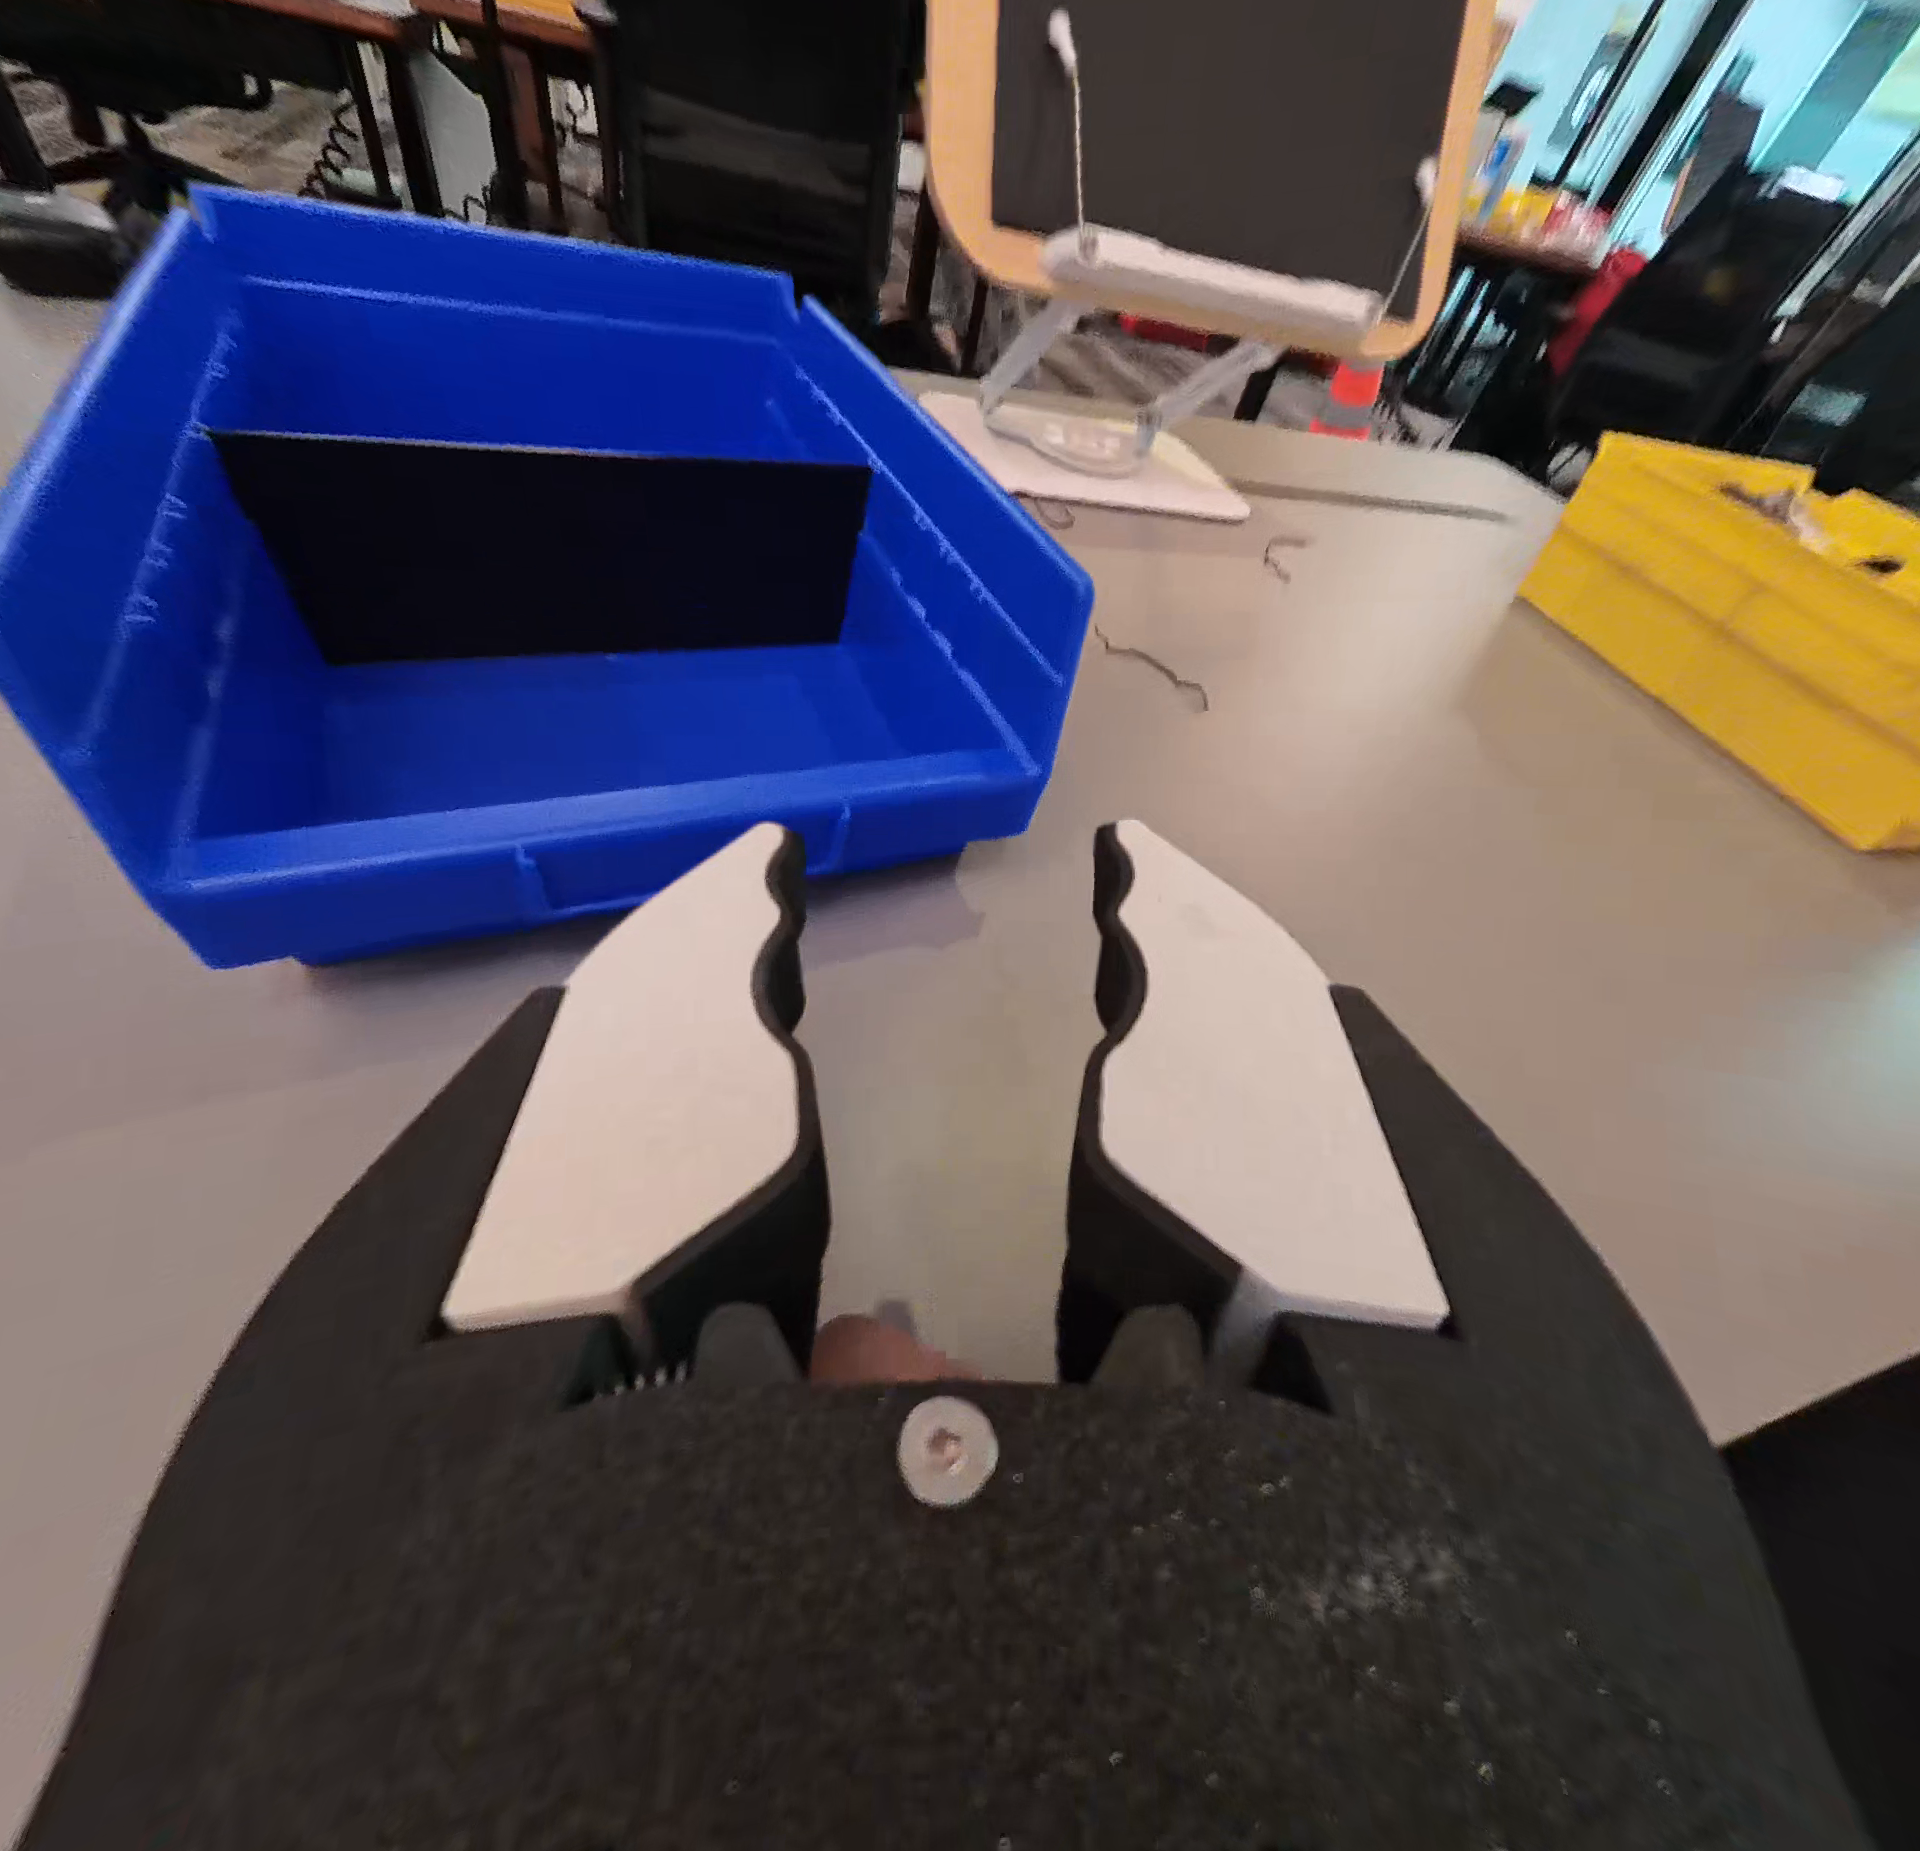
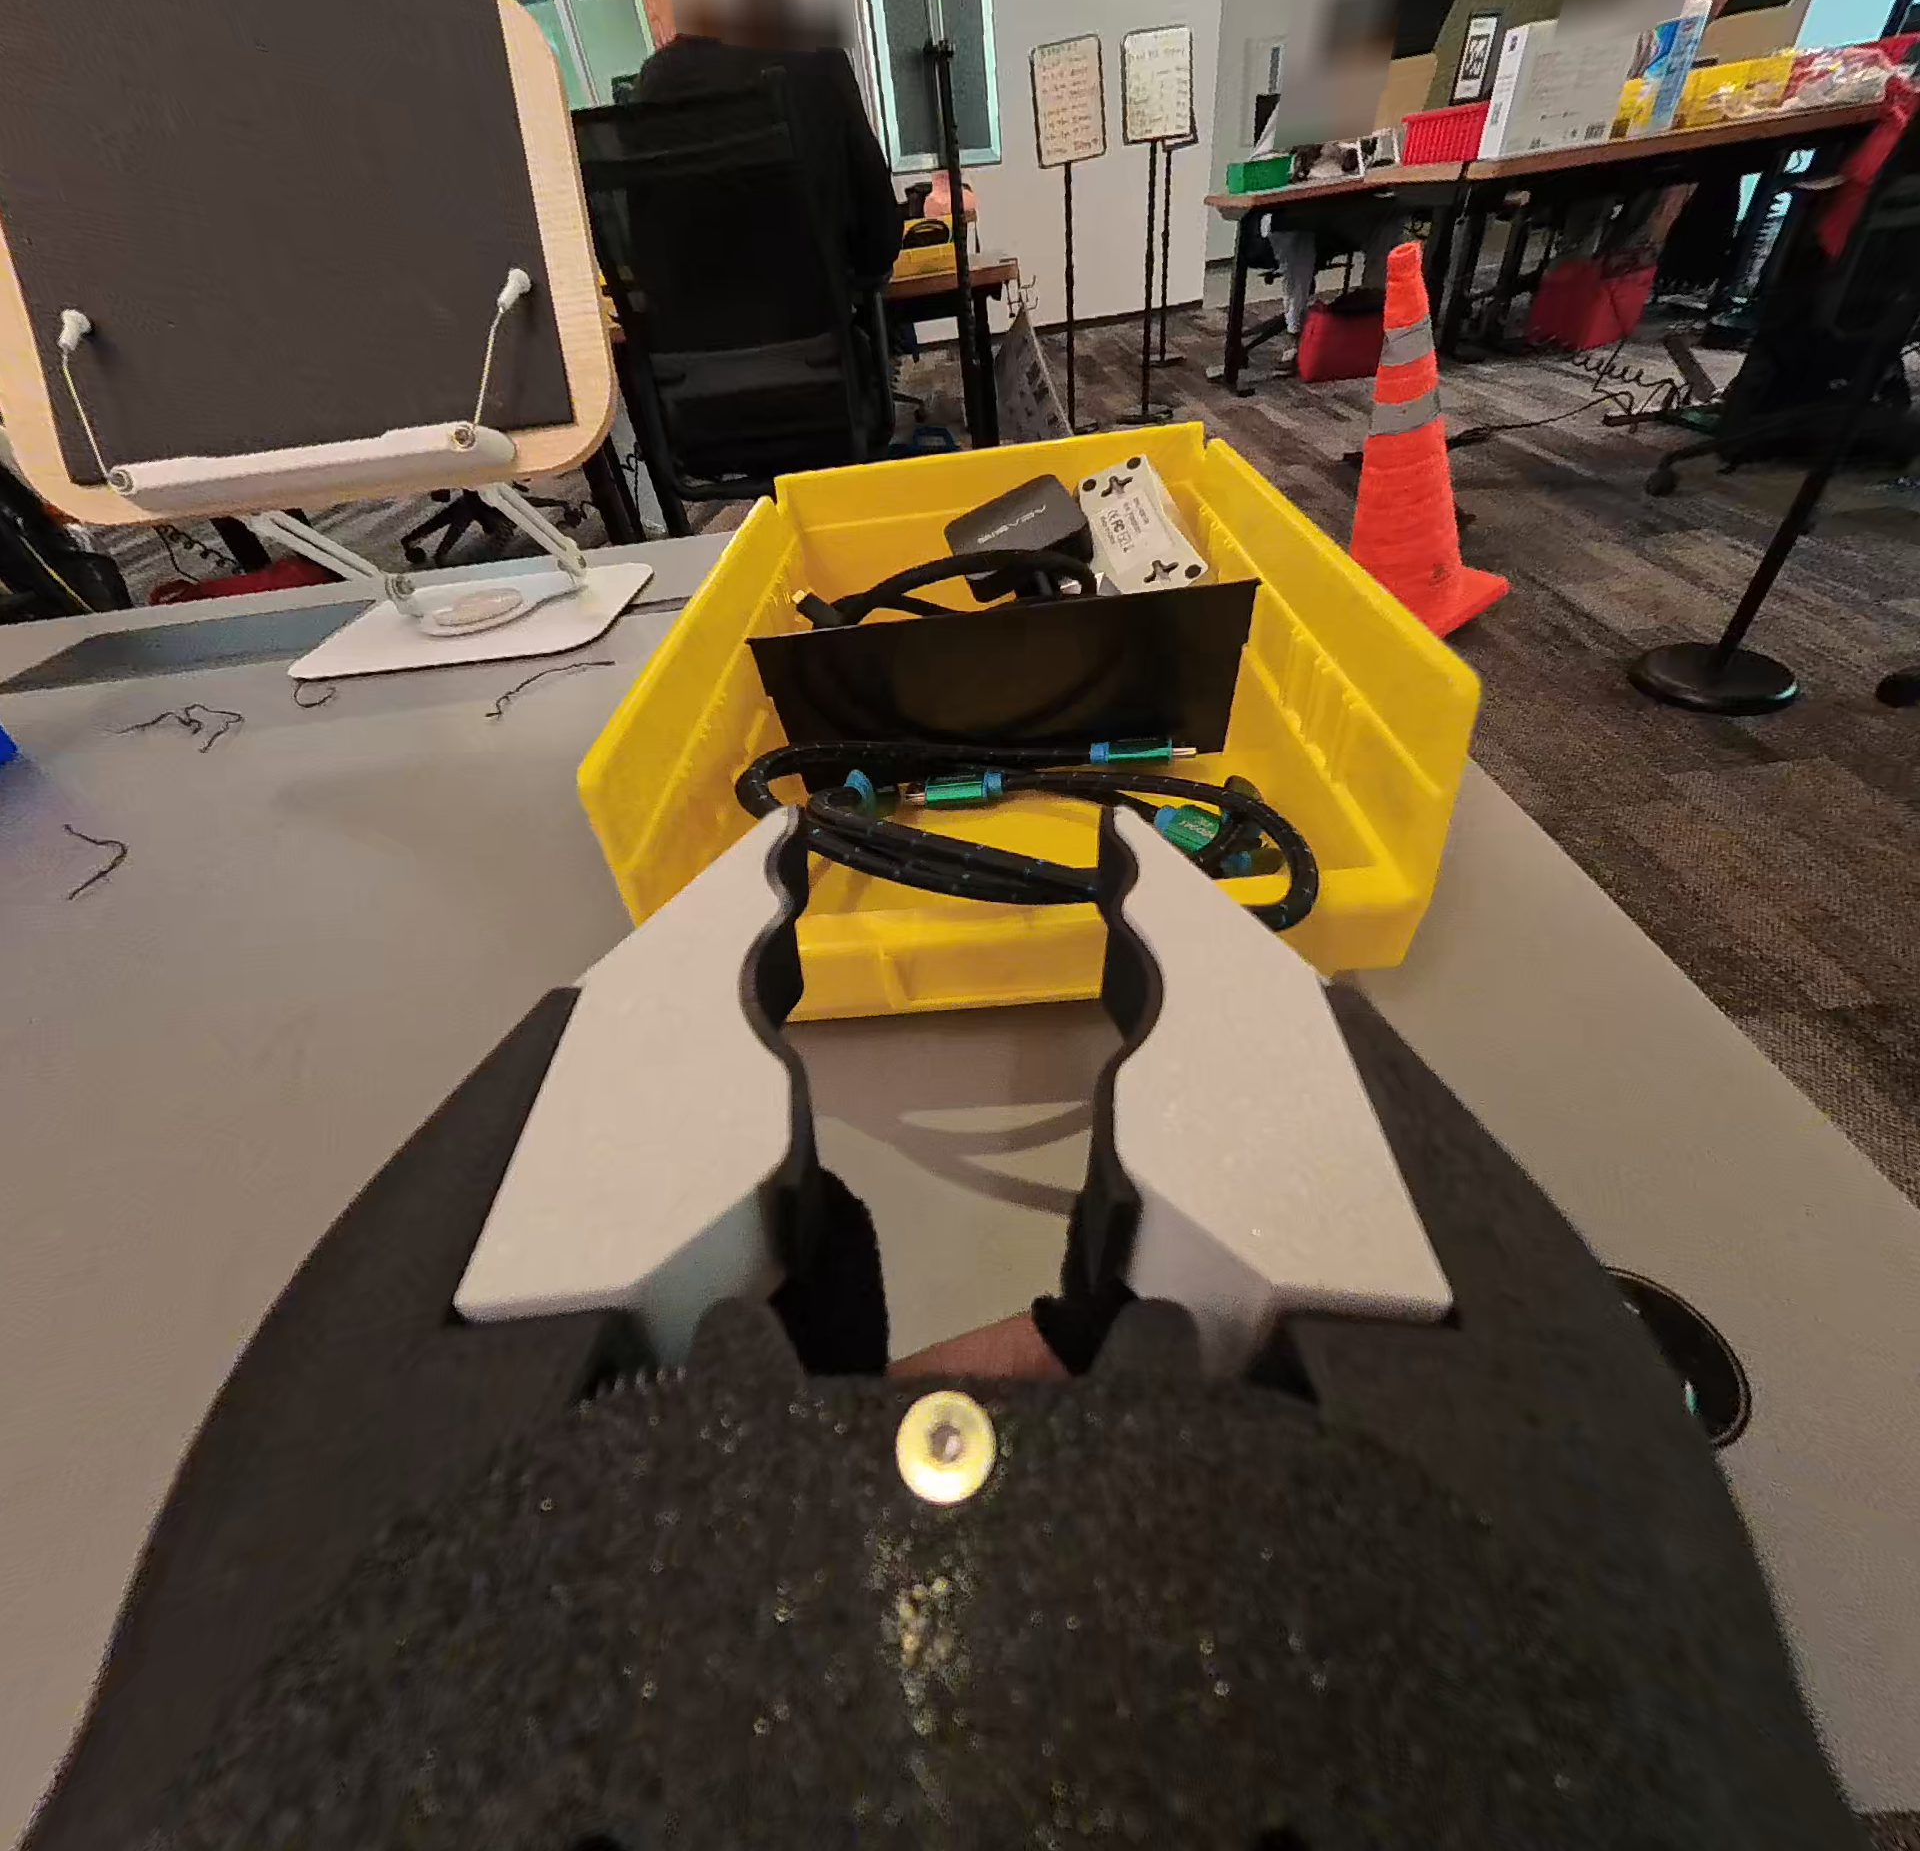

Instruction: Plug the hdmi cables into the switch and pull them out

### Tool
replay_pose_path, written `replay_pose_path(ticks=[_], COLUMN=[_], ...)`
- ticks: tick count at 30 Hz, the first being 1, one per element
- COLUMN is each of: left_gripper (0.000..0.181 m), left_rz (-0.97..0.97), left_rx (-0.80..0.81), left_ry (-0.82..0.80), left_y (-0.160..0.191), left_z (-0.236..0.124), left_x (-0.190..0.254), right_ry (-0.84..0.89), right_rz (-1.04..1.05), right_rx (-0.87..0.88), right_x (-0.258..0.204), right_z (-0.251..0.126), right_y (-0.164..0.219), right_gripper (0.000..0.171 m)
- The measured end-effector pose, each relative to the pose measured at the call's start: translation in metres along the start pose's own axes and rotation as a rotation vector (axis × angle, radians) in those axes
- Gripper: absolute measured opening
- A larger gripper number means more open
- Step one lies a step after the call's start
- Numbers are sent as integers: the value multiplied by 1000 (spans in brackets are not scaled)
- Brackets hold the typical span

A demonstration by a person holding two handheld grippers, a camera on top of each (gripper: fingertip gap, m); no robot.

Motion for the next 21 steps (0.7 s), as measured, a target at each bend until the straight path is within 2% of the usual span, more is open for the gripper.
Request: replay_pose_path(ticks=[9, 13, 16, 18, 20, 21], left_gripper=[53, 45, 46, 46, 45, 41], left_rz=[-113, -96, -93, -101, -105, -102], left_rx=[-72, -87, -96, -108, -140, -170], left_ry=[65, 92, 109, 119, 121, 128], left_y=[3, 4, 7, 9, 12, 13], left_z=[10, 9, 7, 4, -3, -7], left_x=[-1, 4, 7, 8, 7, 6], right_ry=[-6, -221, -337, -237, -91, -73], right_rz=[-50, -97, -165, -206, -158, -132], right_rx=[-2, 28, -166, -222, -231, -236], right_x=[-6, -33, -61, -68, -70, -72], right_z=[1, 10, 28, 43, 59, 68], right_y=[1, -1, 22, 30, 33, 34], right_gripper=[55, 55, 60, 60, 60, 61])
Point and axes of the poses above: each gripper's, where its closed fingertips meet, z out along the fingers, y out of its underside, x = y × z across the jaws, the point moved 8 cm from there along -z, back along the fingers, and after that the axes turned 15 degrees about -y, right-handed, at the moved point
